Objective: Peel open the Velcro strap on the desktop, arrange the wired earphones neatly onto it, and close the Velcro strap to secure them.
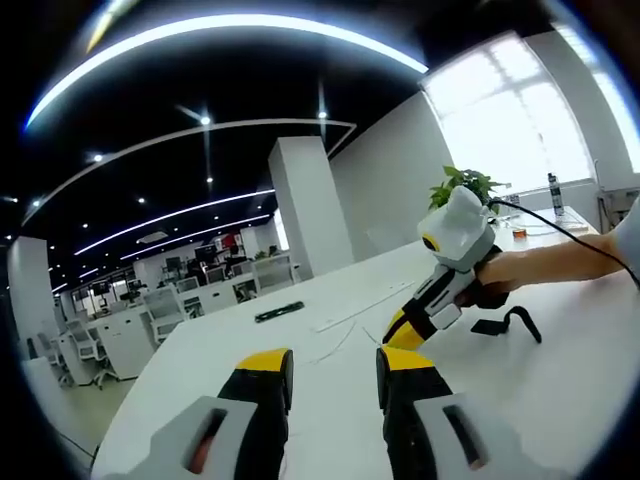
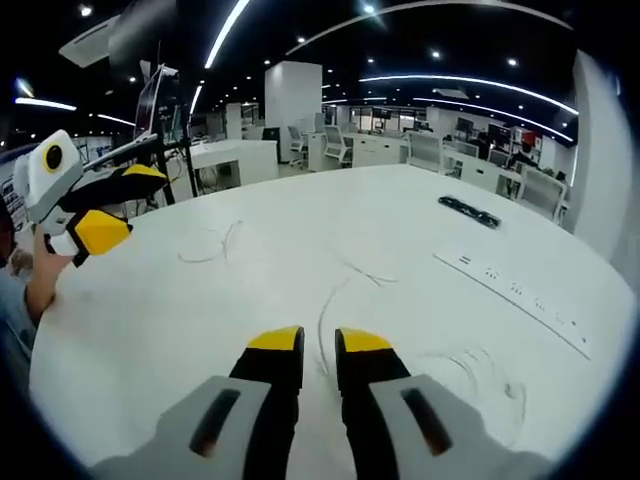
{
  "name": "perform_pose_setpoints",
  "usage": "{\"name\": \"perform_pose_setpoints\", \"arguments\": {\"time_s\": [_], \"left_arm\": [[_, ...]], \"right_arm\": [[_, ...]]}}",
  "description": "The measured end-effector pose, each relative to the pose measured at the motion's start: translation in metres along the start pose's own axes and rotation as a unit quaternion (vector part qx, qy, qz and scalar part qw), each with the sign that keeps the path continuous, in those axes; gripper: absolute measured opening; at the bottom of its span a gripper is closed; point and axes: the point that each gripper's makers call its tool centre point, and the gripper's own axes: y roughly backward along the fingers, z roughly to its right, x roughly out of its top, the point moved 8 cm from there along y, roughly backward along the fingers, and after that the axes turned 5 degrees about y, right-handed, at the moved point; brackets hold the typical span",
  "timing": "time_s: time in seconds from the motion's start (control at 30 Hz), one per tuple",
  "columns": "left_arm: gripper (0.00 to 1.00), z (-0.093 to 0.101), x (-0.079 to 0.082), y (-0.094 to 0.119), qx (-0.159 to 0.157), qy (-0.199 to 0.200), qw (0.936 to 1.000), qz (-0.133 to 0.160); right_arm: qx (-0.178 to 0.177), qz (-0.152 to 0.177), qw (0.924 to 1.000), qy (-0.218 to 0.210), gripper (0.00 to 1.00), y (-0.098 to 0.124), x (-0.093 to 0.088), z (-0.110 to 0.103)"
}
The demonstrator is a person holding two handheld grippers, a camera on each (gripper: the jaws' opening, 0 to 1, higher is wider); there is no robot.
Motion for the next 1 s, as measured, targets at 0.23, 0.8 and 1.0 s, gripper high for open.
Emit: {"name": "perform_pose_setpoints", "arguments": {"time_s": [0.23, 0.8, 1.0], "left_arm": [[0.37, -0.002, -0.002, 0.0, 0.002, 0.001, 1.0, -0.004], [0.37, -0.001, -0.003, 0.001, -0.001, -0.002, 1.0, -0.009], [0.37, -0.001, -0.002, 0.002, -0.001, -0.003, 1.0, -0.008]], "right_arm": [[-0.01, 0.0, 0.9999, 0.012, 0.14, -0.007, -0.001, 0.0], [-0.019, 0.007, 0.9996, 0.022, 0.11, -0.011, 0.003, -0.001], [-0.02, 0.001, 0.9995, 0.025, 0.1, -0.012, 0.002, -0.002]]}}
